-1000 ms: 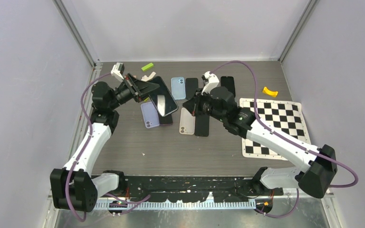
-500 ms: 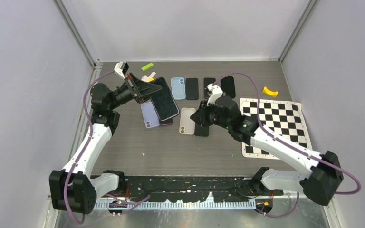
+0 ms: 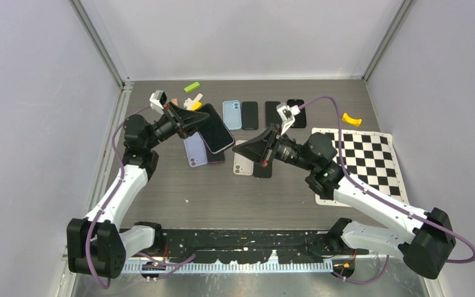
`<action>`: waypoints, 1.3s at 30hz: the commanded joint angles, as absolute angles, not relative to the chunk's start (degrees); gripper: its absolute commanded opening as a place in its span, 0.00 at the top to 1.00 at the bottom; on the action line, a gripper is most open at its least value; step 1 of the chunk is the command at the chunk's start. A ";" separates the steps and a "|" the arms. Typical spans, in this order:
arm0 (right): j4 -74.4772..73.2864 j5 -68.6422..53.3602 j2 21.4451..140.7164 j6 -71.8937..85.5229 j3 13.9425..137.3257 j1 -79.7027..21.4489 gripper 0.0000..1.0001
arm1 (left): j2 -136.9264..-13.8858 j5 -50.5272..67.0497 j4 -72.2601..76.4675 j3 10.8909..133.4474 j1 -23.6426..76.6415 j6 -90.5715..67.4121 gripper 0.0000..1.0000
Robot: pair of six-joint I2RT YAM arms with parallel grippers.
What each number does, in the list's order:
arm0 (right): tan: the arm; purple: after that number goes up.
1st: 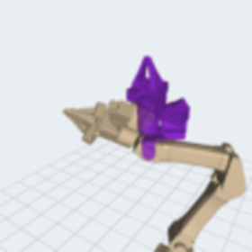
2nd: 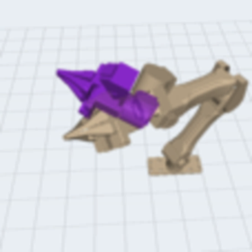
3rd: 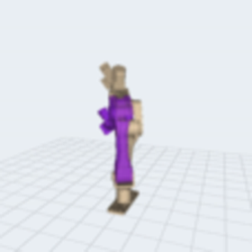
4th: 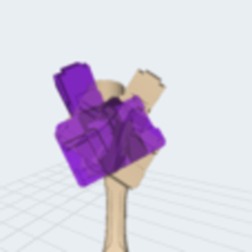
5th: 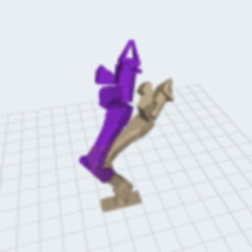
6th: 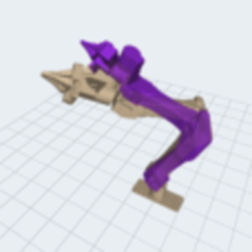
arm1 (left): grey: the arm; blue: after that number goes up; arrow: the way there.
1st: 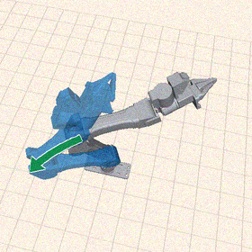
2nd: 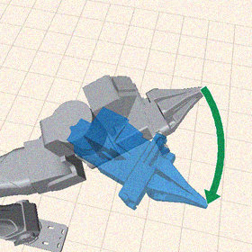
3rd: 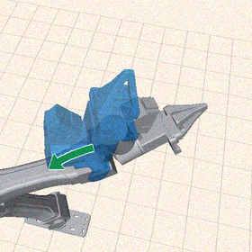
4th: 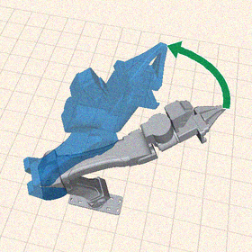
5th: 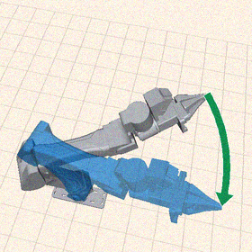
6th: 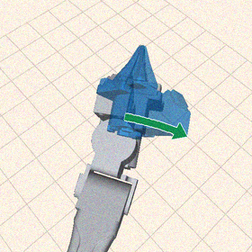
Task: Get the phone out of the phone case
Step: Remove the phone case from the phone.
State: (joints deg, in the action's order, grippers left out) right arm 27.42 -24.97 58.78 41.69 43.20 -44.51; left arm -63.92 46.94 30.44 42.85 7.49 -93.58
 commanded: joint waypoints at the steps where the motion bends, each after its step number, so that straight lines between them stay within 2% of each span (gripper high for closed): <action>1: 45.39 -28.89 62.68 51.22 43.85 -44.91 0.91 | -62.70 44.78 35.52 42.69 7.35 -97.32 1.00; 10: 45.43 -25.04 68.87 52.29 44.53 -44.90 0.91 | -63.34 44.31 36.26 41.54 7.34 -99.61 1.00; 12: 45.34 -24.11 69.31 52.17 43.96 -44.87 0.88 | -63.54 44.28 36.73 41.25 7.30 -100.35 1.00; 16: 42.11 -18.81 69.56 50.64 42.98 -44.87 0.68 | -63.96 43.83 38.96 40.28 7.34 -102.65 1.00; 20: 36.57 -14.62 70.15 48.67 43.25 -44.91 0.60 | -64.14 43.41 41.01 39.73 7.33 -104.11 1.00; 26: 38.84 -14.52 73.04 49.63 42.55 -44.91 0.52 | -64.22 42.29 43.21 39.52 7.34 -104.94 1.00; 39: 37.96 -8.69 75.70 52.57 45.04 -44.91 0.44 | -63.81 47.26 43.97 43.56 9.97 -98.81 1.00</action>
